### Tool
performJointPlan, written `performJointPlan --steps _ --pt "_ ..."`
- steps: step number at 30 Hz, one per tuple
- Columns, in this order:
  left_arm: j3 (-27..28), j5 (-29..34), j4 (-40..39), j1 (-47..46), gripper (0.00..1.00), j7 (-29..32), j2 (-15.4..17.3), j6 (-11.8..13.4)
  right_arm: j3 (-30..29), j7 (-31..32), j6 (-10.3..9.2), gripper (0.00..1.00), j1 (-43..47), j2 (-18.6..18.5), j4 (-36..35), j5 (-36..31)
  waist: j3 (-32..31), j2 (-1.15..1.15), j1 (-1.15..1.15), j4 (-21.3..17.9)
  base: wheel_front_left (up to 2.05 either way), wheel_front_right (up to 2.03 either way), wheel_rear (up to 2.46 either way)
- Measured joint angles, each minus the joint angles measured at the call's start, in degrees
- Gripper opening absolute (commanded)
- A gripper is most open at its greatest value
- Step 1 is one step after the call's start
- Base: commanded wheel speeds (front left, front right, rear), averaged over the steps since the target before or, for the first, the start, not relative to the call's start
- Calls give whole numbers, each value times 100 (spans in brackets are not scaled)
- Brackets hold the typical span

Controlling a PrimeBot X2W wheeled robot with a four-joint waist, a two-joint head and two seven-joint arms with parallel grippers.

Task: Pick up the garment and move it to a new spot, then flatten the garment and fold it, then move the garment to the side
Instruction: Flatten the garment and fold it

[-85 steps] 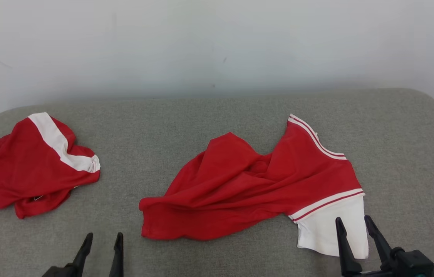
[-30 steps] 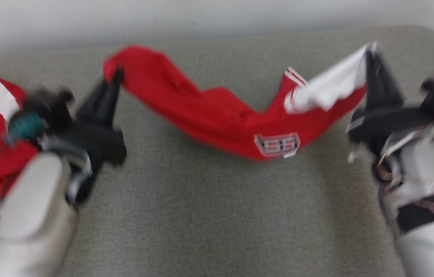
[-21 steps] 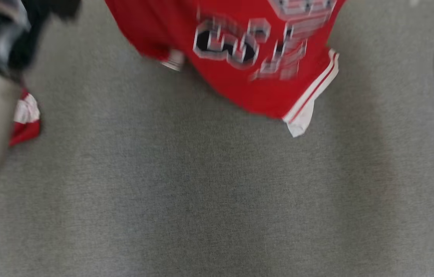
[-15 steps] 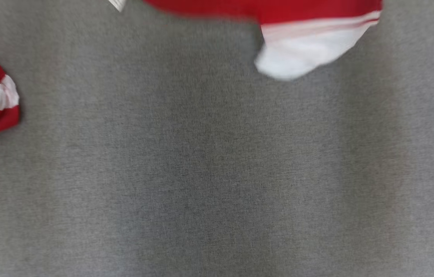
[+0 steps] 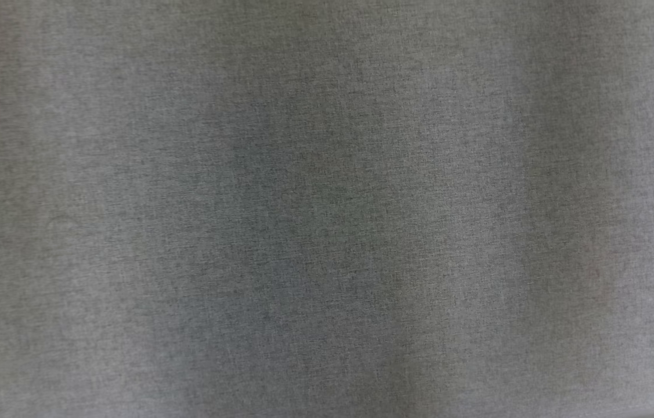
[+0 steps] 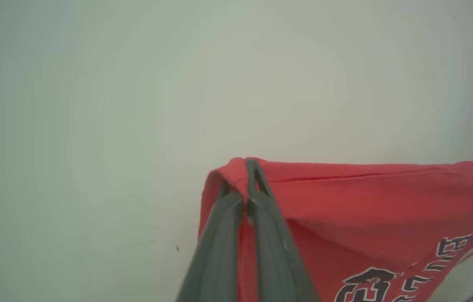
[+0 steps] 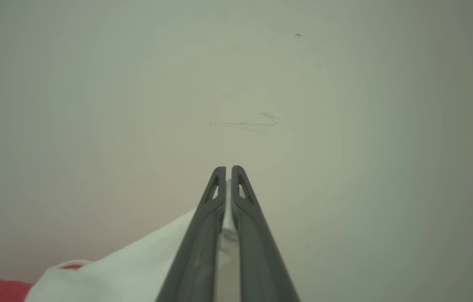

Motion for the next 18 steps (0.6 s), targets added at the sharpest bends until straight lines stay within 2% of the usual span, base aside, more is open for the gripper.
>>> performJointPlan --steps 8,18 --pt "-422 -200 379 -159 0 -66 63 0 22 -324 0 0 -212 119 658 -66 173 -1 -1 -97 0 0 0" --pt "-892 -509 537 -333 0 -211 102 0 179 -577 0 0 -386 142 1132 -30 301 -1 -1 -165 0 0 0"
